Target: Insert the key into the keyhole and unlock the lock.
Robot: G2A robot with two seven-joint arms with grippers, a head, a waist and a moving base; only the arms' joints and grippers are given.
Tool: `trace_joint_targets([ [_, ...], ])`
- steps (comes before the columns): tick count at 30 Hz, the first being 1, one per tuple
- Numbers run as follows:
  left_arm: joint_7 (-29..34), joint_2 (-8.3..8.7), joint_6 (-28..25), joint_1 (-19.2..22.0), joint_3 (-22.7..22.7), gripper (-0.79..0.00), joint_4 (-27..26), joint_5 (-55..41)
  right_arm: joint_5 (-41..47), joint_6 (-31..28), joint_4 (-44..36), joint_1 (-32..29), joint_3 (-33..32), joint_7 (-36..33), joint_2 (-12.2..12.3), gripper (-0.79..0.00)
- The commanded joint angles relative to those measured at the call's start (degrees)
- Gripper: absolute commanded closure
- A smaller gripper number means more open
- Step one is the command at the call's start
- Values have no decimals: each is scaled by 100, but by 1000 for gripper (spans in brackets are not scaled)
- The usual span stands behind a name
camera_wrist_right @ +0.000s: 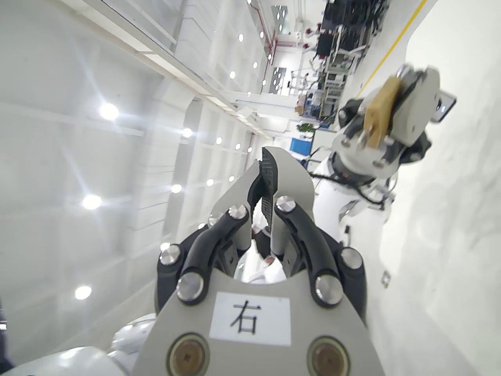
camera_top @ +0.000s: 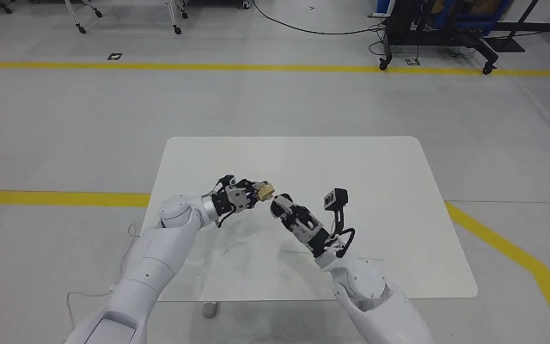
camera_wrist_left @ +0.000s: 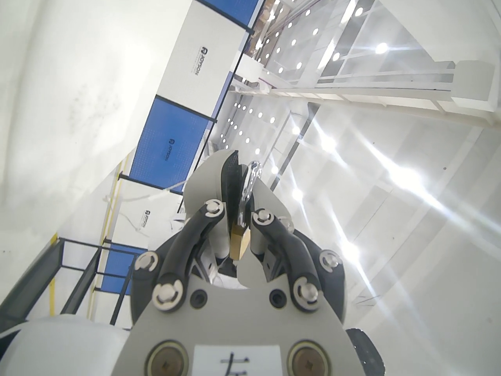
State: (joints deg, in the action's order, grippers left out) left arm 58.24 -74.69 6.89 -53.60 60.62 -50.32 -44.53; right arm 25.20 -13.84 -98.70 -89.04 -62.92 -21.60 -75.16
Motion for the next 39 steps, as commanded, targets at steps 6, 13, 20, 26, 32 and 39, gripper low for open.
trace_joint_targets([
  [6,-158,68,-883,-269,104,0,-669,513,1936,1457,559,253,-363,-1717,80,-348],
  [13,-155,111,-1063,-462,142,0,-1044,764,2372,1740,986,491,-371,-1997,72,-215],
  [20,-144,131,-954,-538,158,0,-1185,832,2299,1709,1164,588,-261,-1863,55,-197],
  [26,-146,140,-892,-560,162,0,-1237,871,2133,1566,1245,636,-191,-1586,38,-142],
  [32,-149,149,-864,-564,168,0,-1265,922,2032,1492,1273,659,-156,-1355,27,0],
  [39,-184,159,-869,-561,164,0,-1296,1037,2106,1447,1266,672,-118,-1147,3,0],
])
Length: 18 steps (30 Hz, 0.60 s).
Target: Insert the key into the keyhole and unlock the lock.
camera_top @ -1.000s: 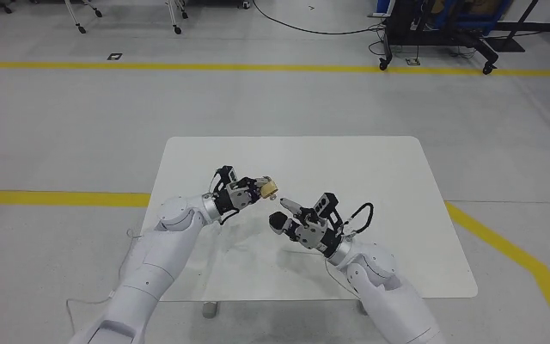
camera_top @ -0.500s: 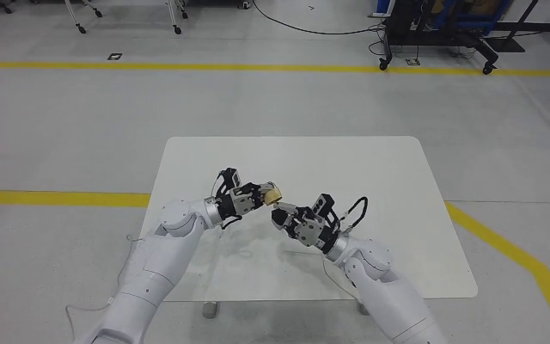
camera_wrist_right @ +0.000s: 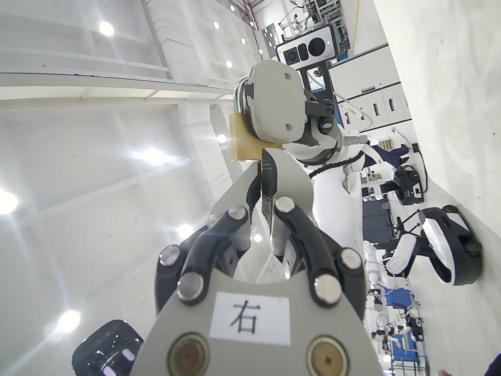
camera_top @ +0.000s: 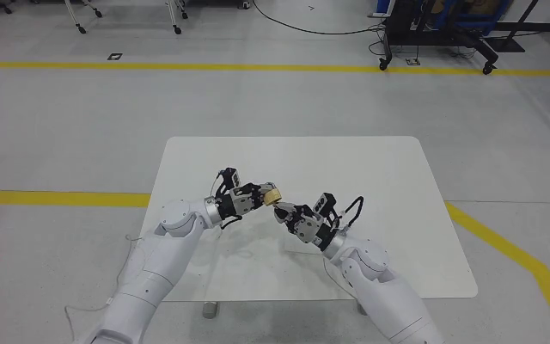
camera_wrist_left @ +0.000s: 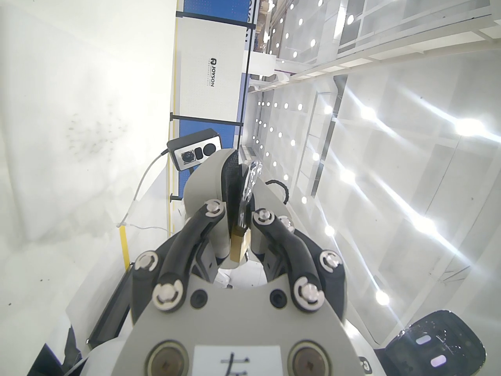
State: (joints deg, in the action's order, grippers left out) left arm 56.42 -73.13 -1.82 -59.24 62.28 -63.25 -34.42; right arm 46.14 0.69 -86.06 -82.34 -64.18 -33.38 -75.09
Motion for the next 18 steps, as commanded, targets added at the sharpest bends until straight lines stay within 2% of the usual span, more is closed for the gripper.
trace_joint_targets([
  [1,-13,4,-7,7,-1,0,-7,56,36,-3,4,0,14,41,-7,0],
  [5,-218,15,-246,-9,29,0,-79,241,431,56,65,-1,12,91,-38,0],
  [8,-563,43,-621,-120,71,0,-296,645,1343,431,231,25,-29,-346,-69,0],
  [11,-891,69,-810,-266,104,0,-525,983,1857,790,457,98,-66,-656,-81,0],
  [14,-1064,92,-879,-377,129,0,-717,1223,2145,1139,637,192,-77,-832,-87,0],
  [18,-1153,109,-858,-455,155,0,-850,1339,2250,1302,751,284,-118,-935,-83,0],
])
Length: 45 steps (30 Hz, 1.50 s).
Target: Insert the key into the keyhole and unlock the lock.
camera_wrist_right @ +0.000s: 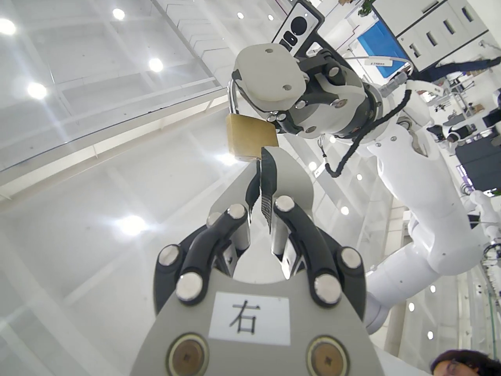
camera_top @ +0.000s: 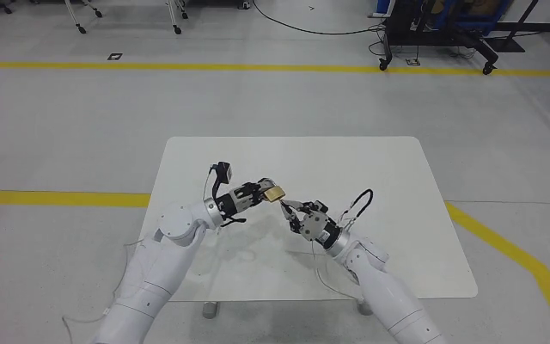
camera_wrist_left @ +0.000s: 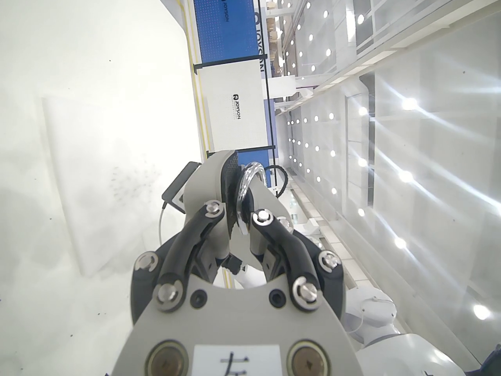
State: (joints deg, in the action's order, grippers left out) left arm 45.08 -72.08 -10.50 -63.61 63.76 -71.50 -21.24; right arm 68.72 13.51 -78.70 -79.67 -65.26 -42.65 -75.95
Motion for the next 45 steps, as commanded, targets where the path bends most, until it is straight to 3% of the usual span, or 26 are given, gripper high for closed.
trace_joint_targets([
  [1,-31,6,17,-27,15,0,-41,28,-45,36,18,32,-15,-7,7,-74],
  [3,-44,12,47,-38,40,0,-32,16,-226,13,-7,53,-28,13,22,-391],
  [5,-49,14,117,-30,59,0,-6,-30,-461,-38,-83,39,-38,-29,44,-785],
  [13,-209,-23,158,105,-15,0,66,-38,-1576,-498,-610,-357,-613,180,238,-785],
  [21,-306,-168,918,718,-836,0,96,1065,-2161,-1079,-1911,-1533,-2337,1212,490,-785],
  [26,-78,-406,1255,1299,-1602,0,535,1365,-2161,-1079,-1911,-1533,-2337,1212,490,-785],
  [32,-46,-787,1426,1748,-2535,0,1437,1687,-2161,-1079,-1911,-1533,-2337,1212,490,-785],
  [37,-304,-1026,1629,1980,-2930,-12,1993,1989,-2161,-1079,-1911,-1533,-2337,1212,490,-785],
  [40,-452,-1098,1618,2079,-3004,-496,2115,2138,-2161,-1079,-1911,-1533,-2337,1212,490,-785],
  [41,-509,-1119,1579,2117,-2985,-785,2150,2135,-2161,-1079,-1911,-1533,-2337,1212,490,-785],
  [45,-704,-1130,1404,2139,-2845,-785,2200,2091,-2161,-1079,-1911,-1533,-2337,1212,490,-785],
])
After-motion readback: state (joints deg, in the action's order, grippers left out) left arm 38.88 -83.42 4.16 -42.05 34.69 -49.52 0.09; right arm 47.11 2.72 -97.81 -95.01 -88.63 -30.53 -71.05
